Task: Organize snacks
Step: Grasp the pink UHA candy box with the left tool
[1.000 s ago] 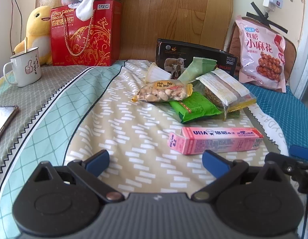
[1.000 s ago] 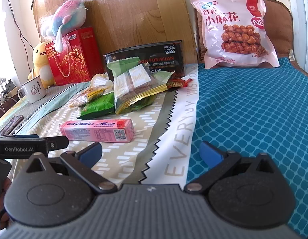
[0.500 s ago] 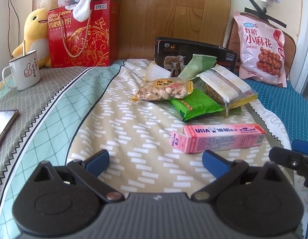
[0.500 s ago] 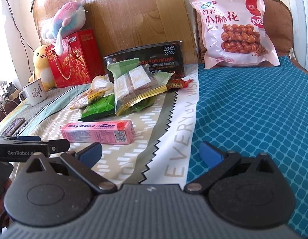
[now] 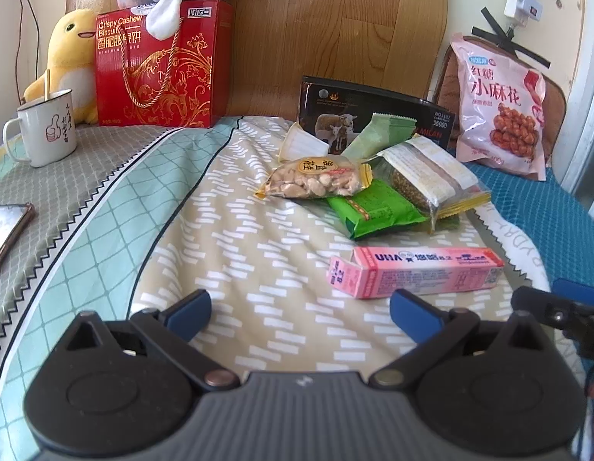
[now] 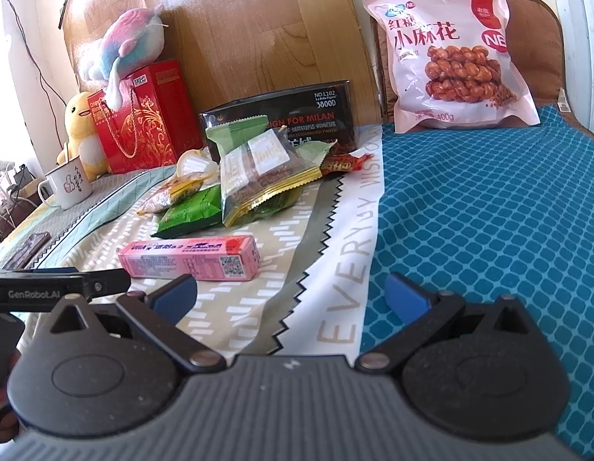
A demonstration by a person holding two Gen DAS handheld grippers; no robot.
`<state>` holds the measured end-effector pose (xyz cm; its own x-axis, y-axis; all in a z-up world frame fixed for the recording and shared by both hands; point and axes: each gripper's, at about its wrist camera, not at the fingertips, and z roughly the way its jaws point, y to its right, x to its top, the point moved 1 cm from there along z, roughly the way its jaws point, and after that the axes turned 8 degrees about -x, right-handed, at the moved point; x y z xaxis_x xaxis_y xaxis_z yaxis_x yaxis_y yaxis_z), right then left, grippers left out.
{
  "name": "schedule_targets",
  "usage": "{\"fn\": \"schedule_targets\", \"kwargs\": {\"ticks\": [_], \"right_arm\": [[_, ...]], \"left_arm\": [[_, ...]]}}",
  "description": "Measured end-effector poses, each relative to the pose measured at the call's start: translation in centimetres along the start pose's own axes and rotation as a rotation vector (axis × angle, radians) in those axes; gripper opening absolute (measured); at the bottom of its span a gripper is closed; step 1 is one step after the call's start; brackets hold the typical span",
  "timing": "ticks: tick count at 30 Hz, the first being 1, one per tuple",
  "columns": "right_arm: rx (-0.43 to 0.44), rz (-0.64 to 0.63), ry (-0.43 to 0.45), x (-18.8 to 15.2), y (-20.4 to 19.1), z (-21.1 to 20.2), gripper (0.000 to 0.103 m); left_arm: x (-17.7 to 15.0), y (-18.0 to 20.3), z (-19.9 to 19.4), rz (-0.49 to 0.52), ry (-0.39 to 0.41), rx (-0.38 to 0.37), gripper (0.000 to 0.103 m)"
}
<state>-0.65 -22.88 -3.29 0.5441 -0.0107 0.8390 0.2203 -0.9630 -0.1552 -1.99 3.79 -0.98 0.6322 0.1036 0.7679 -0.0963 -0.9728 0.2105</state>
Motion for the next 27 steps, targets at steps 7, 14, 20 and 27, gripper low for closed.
{"fn": "schedule_targets", "kwargs": {"ticks": [7,14,20,27], "right_arm": [[0.006,-0.031,0.049,-0.1,-0.3,-0.7,0.103],[0.068,-0.173,0.04,0.9,-1.9,-0.3,0.062],[0.155,-0.238,-0.084,2.7,-2.3,2.7,0.048],[0.206,-0.212,-0.047,4.9,-2.4,1.8,0.038]], "left_arm": [[1.7,-1.4,-2.0,-0.066,0.032,-0.181,0.091],[3.7,-1.2,1.7,-0.121,-0.111,-0.336,0.07],[4.1,-0.3,3.8,-0.107,-0.149,-0.366,0.051],[7.1,-0.2,2.4,-0.101,-0.116,-0.392,0.053]]}}
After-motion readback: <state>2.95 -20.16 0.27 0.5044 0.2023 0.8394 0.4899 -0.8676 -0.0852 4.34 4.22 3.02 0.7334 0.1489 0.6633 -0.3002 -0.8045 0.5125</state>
